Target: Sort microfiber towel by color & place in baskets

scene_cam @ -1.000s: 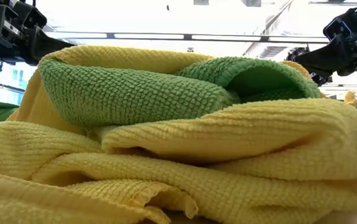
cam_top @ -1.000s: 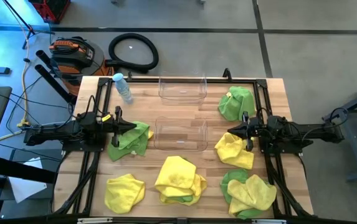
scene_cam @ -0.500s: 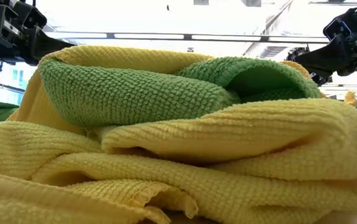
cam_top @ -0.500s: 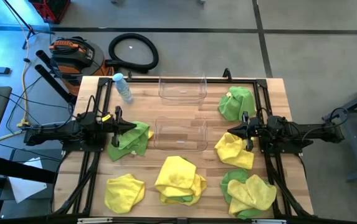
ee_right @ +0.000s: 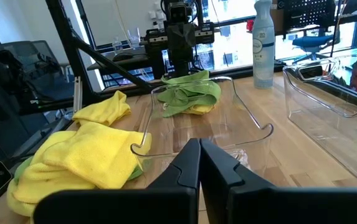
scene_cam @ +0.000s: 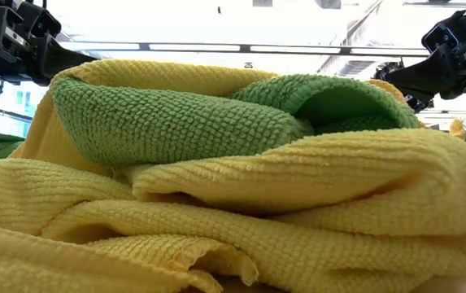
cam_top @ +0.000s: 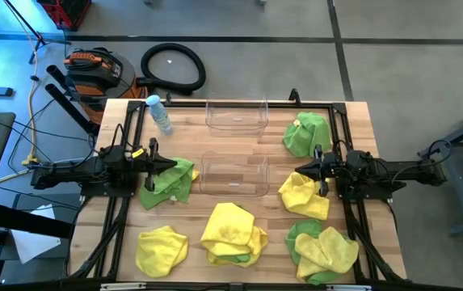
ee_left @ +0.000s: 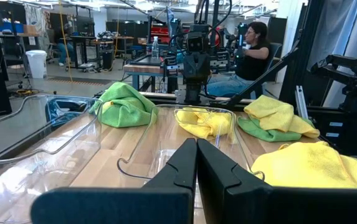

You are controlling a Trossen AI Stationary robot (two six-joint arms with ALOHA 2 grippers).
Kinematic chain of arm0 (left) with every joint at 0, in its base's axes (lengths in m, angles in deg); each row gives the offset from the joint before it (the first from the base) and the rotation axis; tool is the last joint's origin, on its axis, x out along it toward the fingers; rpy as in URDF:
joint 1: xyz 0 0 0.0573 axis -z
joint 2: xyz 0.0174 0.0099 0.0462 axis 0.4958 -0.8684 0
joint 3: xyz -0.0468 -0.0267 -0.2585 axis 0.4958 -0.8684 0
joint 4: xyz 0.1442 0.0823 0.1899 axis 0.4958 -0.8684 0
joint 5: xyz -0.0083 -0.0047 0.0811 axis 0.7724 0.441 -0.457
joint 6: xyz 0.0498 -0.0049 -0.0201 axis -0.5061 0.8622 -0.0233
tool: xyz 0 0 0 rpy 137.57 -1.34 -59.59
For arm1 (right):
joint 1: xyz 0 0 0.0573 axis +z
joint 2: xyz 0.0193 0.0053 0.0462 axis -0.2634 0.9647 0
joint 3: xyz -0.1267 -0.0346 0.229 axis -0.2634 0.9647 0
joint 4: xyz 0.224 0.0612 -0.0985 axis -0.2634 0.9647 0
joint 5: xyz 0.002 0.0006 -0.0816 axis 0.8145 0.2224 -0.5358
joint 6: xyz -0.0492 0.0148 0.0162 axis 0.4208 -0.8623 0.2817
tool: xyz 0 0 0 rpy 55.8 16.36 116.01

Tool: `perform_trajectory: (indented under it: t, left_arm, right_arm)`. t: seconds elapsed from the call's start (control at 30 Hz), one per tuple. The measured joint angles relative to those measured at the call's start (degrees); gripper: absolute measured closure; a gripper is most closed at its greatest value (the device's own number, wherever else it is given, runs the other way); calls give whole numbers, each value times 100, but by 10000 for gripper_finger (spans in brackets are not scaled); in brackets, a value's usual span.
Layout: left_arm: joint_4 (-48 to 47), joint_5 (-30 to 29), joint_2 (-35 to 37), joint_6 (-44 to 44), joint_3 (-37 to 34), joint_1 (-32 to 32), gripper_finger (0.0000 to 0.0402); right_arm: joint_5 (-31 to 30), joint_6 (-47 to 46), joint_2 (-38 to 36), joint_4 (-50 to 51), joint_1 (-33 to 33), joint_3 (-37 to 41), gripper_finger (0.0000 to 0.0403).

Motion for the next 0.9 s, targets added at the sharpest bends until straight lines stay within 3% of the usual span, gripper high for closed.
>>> perform_trajectory:
  t: [0.13,0.3,0.4,0.6,0.9]
  left_arm:
    - [0,0,0,-1,0,-2,401]
    - [0,0,0,-1,0,-1,402]
    - [0,-1,0,-1,0,-2,401]
    - [0,-1,0,-1,0,-1,402]
    - [-2,0,0,-1,0,-2,402]
  right_arm:
    - [-105,-233,1,-193,-1,2,402]
    - [-118,-491,-1,-1171,-1,-44,402]
    - [-335,-359,4,-916,3,-504,402]
    - [-846,-136,638,1034,3,-2361,403]
    - [-2294,-1176,3069,4511,3,-5315,403]
